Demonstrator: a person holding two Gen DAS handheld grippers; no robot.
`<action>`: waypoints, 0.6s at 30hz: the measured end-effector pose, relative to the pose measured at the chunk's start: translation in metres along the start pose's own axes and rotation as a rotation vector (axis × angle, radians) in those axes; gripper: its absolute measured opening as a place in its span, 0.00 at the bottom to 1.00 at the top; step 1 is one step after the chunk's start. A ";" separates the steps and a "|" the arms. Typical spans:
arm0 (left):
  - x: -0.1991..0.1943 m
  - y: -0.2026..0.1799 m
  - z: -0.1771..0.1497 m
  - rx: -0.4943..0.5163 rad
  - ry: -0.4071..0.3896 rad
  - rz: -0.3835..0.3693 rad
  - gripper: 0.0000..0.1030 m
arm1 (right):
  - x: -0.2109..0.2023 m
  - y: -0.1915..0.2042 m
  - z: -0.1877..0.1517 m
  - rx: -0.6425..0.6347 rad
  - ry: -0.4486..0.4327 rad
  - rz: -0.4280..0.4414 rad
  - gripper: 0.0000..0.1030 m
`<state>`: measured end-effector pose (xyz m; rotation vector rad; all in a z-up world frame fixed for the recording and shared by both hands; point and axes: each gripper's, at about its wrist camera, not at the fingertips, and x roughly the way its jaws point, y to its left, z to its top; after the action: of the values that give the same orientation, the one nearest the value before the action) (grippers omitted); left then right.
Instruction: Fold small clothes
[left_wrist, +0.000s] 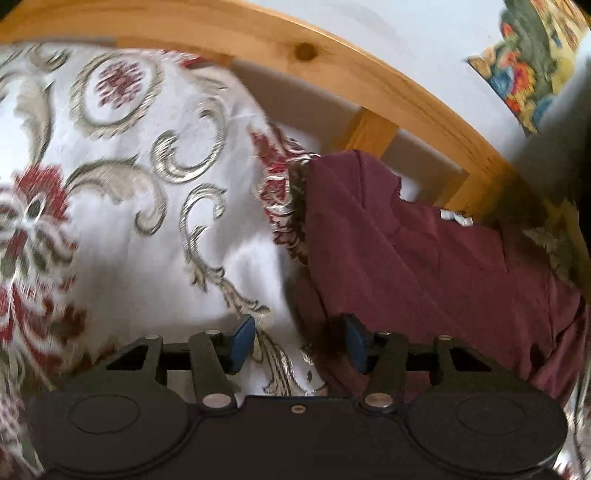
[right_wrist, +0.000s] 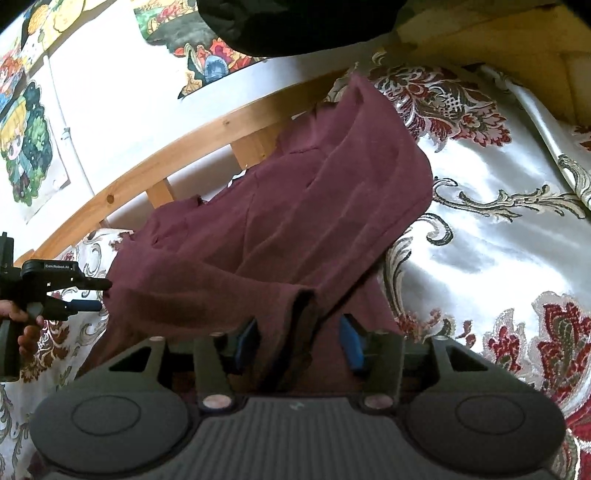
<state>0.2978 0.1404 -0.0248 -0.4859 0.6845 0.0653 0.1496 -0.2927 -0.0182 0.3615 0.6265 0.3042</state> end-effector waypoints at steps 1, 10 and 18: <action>-0.001 0.002 -0.002 -0.014 -0.006 0.002 0.51 | 0.000 0.000 0.000 -0.001 0.002 0.001 0.56; -0.008 0.001 -0.003 0.023 -0.025 0.020 0.47 | 0.004 0.010 -0.003 -0.064 0.030 0.006 0.69; 0.001 0.004 0.003 0.056 -0.027 0.051 0.47 | 0.005 0.011 -0.003 -0.071 0.037 0.016 0.81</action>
<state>0.2990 0.1453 -0.0249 -0.4133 0.6706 0.1005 0.1500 -0.2805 -0.0188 0.2932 0.6474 0.3485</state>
